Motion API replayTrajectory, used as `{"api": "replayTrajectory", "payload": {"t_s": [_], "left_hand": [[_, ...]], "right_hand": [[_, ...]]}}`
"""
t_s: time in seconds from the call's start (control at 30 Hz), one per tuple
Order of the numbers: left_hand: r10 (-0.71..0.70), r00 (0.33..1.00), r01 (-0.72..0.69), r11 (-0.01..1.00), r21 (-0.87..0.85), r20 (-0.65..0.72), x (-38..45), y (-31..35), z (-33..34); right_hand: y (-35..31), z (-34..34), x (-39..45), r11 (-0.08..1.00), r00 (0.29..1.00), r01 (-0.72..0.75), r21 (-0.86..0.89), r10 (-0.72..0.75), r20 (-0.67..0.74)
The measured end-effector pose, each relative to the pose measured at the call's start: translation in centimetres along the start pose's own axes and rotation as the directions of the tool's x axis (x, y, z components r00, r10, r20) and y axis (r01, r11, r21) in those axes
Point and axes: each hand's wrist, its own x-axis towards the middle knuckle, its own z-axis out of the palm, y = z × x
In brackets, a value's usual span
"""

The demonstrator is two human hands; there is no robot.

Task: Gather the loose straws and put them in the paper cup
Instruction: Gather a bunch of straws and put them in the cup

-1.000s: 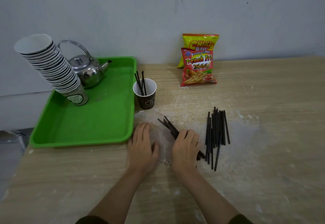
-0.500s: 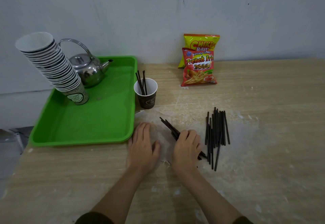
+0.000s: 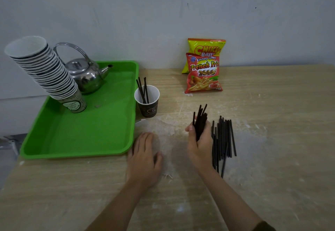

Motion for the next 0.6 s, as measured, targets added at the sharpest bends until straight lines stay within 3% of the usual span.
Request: {"api": "replayTrajectory", "payload": {"t_s": [0.3, 0.6], "left_hand": [[0.005, 1.000, -0.005, 1.000, -0.001, 0.010, 0.0, 0.0, 0.0], [0.017, 1.000, -0.017, 1.000, 0.006, -0.025, 0.1, 0.0, 0.0]], "right_hand": [[0.4, 0.2, -0.7, 0.998, 0.999, -0.028, 0.054, 0.030, -0.041], [1.4, 0.3, 0.5, 0.985, 0.985, -0.171, 0.023, 0.171, -0.011]]}}
